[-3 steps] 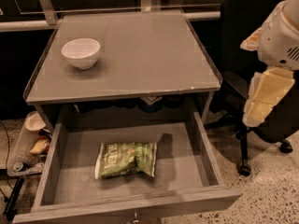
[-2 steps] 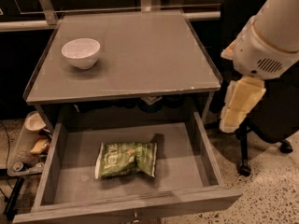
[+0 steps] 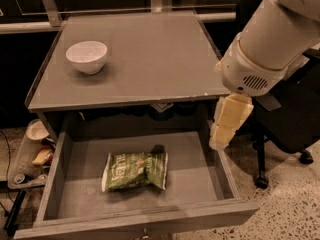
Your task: Pick green jalapeno chip bag from top drawer and place on counter
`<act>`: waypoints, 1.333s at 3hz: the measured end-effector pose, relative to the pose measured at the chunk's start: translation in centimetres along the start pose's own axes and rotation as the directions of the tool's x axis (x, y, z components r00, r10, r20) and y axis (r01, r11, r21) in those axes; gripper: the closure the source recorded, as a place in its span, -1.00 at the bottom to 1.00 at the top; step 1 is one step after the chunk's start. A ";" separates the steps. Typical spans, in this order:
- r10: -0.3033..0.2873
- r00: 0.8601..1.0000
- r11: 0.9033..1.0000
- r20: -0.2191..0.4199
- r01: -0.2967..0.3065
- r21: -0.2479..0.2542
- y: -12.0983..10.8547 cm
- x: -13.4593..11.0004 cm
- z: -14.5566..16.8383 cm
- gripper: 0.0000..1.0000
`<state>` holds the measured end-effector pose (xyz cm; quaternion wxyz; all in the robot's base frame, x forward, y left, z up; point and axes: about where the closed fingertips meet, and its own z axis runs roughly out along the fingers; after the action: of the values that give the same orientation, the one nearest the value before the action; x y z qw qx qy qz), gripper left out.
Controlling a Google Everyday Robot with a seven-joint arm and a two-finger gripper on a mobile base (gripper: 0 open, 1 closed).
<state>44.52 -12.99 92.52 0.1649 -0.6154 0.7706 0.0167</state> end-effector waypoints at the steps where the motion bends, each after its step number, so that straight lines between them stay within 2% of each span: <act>1: -0.001 1.000 1.000 0.022 0.001 -0.008 0.3 -0.5 0.3 -1.00; 2: 0.012 0.995 0.997 0.103 -0.005 -0.072 2.2 -3.4 4.0 -1.00; 3: 0.019 0.987 0.989 0.162 0.005 -0.147 3.4 -7.0 8.3 -1.00; 4: 0.021 0.981 0.979 0.191 0.018 -0.201 3.9 -9.7 11.9 -1.00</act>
Offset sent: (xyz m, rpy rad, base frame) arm -0.0074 0.1143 -0.0841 0.2682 0.1078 0.0713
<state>45.43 -0.17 83.29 0.1752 -0.6240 0.7457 0.1543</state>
